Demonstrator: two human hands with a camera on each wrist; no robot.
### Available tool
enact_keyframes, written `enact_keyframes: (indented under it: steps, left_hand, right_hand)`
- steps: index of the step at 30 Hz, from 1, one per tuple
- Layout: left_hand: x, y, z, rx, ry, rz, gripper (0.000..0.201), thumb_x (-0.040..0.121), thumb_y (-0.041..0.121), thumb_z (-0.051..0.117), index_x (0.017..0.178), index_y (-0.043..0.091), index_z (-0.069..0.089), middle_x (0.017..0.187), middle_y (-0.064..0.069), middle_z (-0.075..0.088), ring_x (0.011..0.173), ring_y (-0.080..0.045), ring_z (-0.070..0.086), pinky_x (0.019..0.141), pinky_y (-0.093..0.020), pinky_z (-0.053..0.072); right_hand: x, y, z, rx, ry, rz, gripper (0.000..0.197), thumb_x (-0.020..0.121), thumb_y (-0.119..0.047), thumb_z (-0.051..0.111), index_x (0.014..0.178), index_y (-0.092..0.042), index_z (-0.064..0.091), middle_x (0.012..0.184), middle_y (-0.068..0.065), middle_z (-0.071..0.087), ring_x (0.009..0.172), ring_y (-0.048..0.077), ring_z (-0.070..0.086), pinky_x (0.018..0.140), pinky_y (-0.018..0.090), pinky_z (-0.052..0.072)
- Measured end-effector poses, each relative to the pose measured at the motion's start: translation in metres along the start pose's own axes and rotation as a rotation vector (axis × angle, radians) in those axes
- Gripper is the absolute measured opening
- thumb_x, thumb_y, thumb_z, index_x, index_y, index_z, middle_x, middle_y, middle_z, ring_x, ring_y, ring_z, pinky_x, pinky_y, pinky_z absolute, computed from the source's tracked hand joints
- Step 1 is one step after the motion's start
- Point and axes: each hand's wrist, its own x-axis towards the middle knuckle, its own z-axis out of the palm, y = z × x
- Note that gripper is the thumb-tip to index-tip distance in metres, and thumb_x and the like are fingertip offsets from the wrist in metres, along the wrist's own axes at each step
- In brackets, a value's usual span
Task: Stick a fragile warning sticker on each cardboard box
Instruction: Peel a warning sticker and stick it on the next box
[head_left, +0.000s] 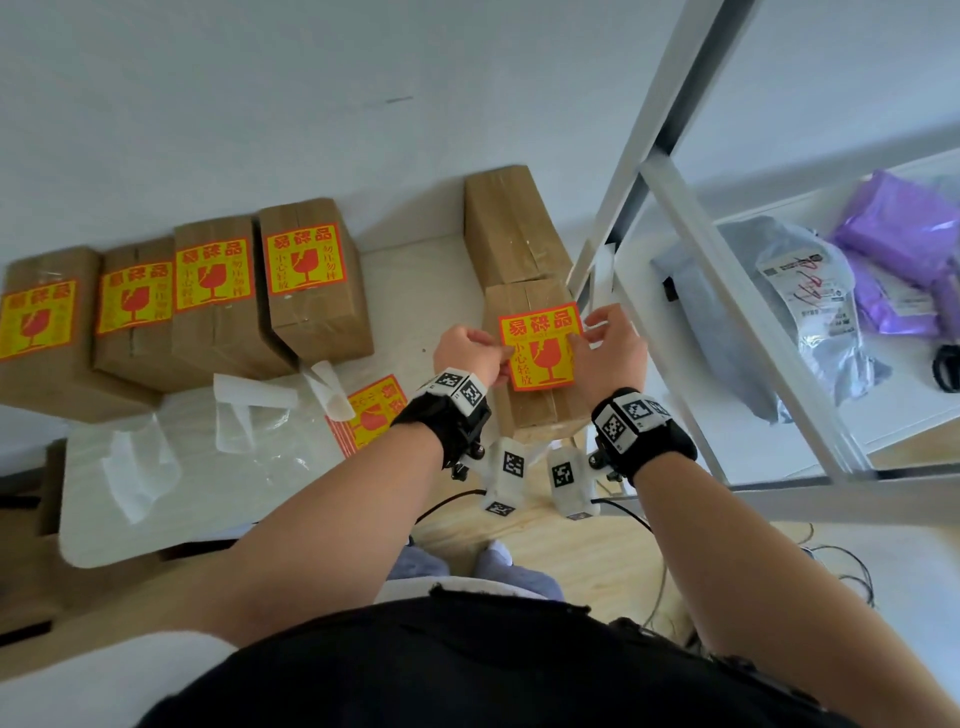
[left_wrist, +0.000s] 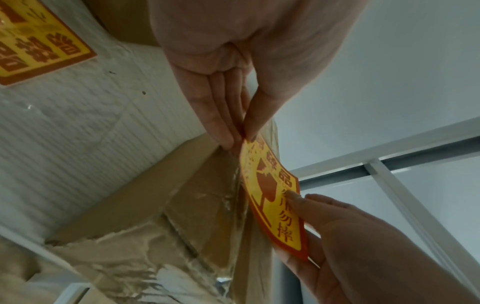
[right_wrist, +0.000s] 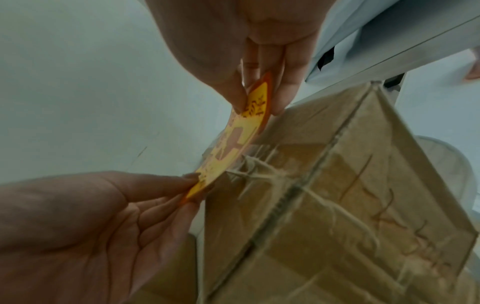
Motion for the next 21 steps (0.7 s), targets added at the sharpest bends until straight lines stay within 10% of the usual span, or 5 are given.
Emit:
enact_keyframes:
  steps: [21]
  left_hand:
    - [0.009, -0.005, 0.009, 0.199, 0.127, 0.129, 0.017, 0.074, 0.010, 0.073, 0.074, 0.021, 0.061, 0.075, -0.004, 0.071, 0.065, -0.022, 0.072, 0.063, -0.041, 0.062]
  right_hand:
    - [0.012, 0.007, 0.012, -0.136, -0.050, -0.182, 0.009, 0.092, -0.013, 0.056, 0.091, -0.016, 0.064, 0.086, -0.002, 0.066, 0.075, 0.020, 0.059, 0.063, 0.024, 0.041]
